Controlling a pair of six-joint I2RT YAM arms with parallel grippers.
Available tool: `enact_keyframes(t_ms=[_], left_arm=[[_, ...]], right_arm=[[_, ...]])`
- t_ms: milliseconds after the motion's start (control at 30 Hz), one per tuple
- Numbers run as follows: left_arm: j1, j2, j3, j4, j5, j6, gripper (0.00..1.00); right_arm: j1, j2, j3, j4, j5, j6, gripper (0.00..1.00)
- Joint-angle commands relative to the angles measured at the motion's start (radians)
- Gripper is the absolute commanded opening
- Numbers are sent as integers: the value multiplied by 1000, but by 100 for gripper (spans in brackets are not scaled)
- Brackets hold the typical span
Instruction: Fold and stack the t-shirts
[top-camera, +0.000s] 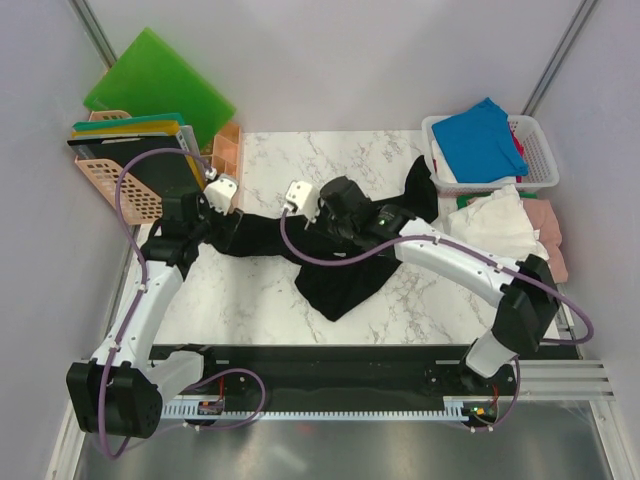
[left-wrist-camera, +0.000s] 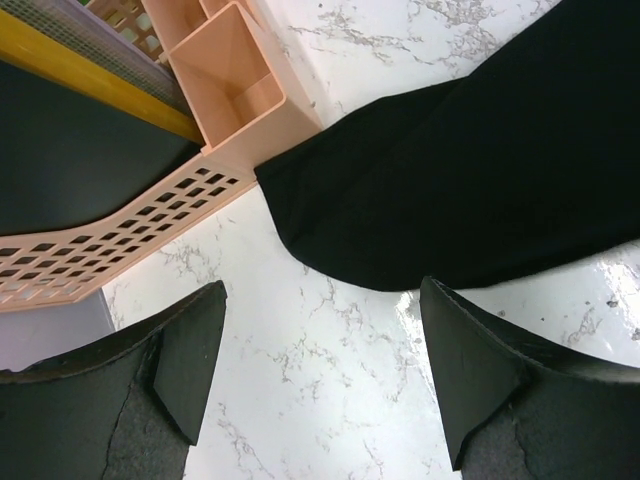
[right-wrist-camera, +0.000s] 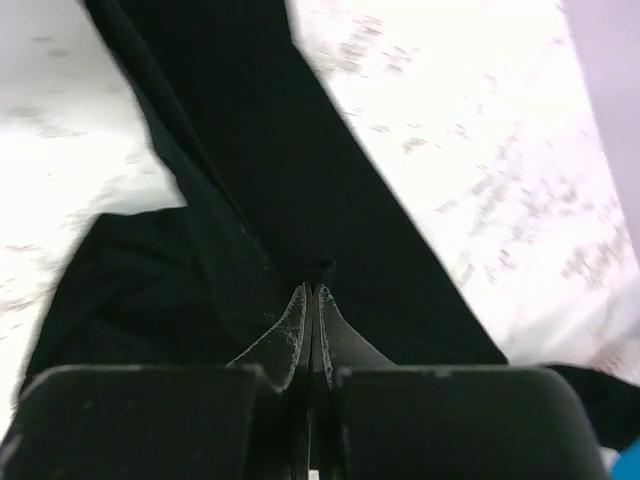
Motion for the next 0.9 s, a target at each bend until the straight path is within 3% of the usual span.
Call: enact_keyframes(t_ms=[0, 200, 367, 567, 867], left_arm=[[5, -14, 4, 5, 52, -21, 84], [5, -43, -13, -41, 104, -27, 84], [5, -16, -28, -85, 176, -18, 84], [5, -17, -42, -88, 210, -21, 83], [4, 1, -65, -91, 267, -30, 83]], right_arm=[[-103, 55, 107, 46, 139, -4, 0], [-251, 170, 306, 66, 191, -7, 0], [-321, 232, 380, 66, 185, -11, 0], [-387, 229, 376, 95, 211, -25, 0], [-538, 209, 552, 69, 220, -36, 0]])
